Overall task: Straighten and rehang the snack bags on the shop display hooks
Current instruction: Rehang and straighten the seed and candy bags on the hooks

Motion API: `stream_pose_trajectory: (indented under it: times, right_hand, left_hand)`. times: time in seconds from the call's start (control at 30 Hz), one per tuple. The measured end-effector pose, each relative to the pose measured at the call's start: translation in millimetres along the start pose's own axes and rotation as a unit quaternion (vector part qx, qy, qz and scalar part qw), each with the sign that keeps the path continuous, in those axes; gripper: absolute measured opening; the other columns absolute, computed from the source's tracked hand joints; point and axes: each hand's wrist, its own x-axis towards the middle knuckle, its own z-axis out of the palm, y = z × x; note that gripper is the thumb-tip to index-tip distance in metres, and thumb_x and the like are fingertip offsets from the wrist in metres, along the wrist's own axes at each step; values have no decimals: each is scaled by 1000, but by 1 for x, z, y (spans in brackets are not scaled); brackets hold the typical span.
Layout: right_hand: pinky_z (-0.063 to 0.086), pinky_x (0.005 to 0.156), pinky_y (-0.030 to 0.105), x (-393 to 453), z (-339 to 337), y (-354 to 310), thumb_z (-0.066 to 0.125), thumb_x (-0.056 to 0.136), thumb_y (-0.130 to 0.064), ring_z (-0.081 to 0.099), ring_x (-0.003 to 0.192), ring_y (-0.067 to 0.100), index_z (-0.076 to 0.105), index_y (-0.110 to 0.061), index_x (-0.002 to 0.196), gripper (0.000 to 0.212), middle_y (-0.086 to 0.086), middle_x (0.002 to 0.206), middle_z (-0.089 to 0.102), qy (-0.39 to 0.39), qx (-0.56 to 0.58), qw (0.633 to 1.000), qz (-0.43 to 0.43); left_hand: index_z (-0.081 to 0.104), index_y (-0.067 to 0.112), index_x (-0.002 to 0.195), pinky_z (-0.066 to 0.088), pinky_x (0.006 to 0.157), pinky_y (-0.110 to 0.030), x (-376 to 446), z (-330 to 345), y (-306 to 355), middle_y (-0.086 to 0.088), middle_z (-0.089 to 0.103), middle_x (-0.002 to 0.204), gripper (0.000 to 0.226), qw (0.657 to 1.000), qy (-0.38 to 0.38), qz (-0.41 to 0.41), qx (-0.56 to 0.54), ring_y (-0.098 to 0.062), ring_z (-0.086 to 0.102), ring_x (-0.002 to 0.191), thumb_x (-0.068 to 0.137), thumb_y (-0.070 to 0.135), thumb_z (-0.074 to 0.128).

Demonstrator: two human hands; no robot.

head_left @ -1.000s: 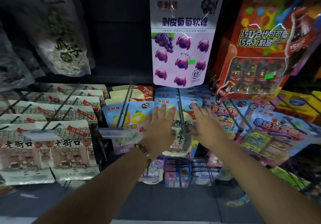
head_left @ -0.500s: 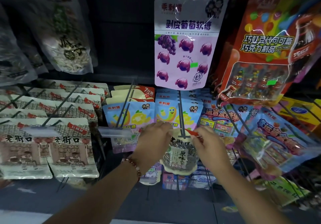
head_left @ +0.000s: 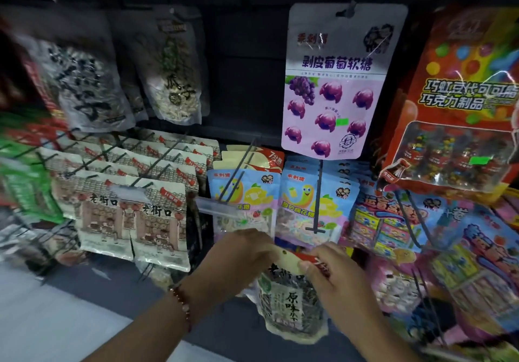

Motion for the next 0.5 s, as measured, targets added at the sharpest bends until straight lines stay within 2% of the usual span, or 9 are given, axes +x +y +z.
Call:
stream_pose_trajectory:
  times: [0.1, 0.17, 0.2, 0.27, 0.37, 0.43, 0.5]
  right_hand:
    - [43, 71, 25, 5, 13, -7, 57, 95, -37, 50, 81, 2, 60, -33, 93, 5, -14, 90, 52, -51, 19, 998, -24]
    - [42, 70, 22, 8, 21, -13, 55, 96, -38, 50, 80, 2, 59, -34, 92, 7, -13, 90, 52, -85, 41, 995, -30]
    - [40, 68, 19, 10, 25, -17, 55, 96, -36, 50, 79, 2, 58, -34, 90, 7, -12, 88, 52, -100, 53, 993, -32]
    - [38, 66, 19, 15, 35, -28, 55, 97, -35, 51, 76, 1, 57, -34, 89, 8, -12, 86, 52, -120, 75, 989, -39]
    - [45, 68, 27, 23, 51, -42, 58, 95, -34, 55, 75, 3, 61, -32, 88, 8, -10, 85, 57, -126, 125, 984, -28]
    - [46, 68, 30, 30, 63, -51, 59, 94, -34, 58, 75, 7, 61, -33, 85, 10, -6, 84, 60, -129, 150, 980, -20]
    - [47, 69, 33, 36, 75, -62, 61, 94, -34, 59, 76, 9, 58, -37, 80, 15, -5, 83, 59, -125, 158, 979, -17]
  left_hand:
    - [61, 30, 83, 42, 64, -19, -24, -8, -9, 16, 59, 79, 17, 996, -17, -82, -41, 1, 56, 74, 99, 34, 55]
    - [63, 32, 82, 38, 60, -10, -43, -11, -18, 23, 64, 74, 16, 983, -18, -148, -106, 6, 59, 69, 97, 32, 59]
    - [67, 27, 84, 39, 60, -12, -52, -13, -23, 19, 66, 75, 14, 975, -9, -177, -138, 1, 62, 68, 96, 33, 61]
    - [69, 22, 84, 43, 62, -24, -68, -19, -35, 5, 67, 76, 21, 963, 25, -204, -173, -16, 64, 69, 93, 39, 63]
    - [63, 28, 71, 37, 58, -26, -83, -33, -51, 6, 56, 65, 26, 960, 56, -206, -180, -7, 53, 61, 91, 45, 64]
    - [66, 23, 74, 38, 58, -28, -88, -44, -62, -1, 58, 66, 31, 954, 69, -209, -202, -8, 54, 62, 88, 51, 63]
    - [67, 21, 75, 39, 58, -29, -94, -51, -76, 0, 58, 67, 27, 944, 78, -206, -244, -11, 55, 63, 88, 45, 67]
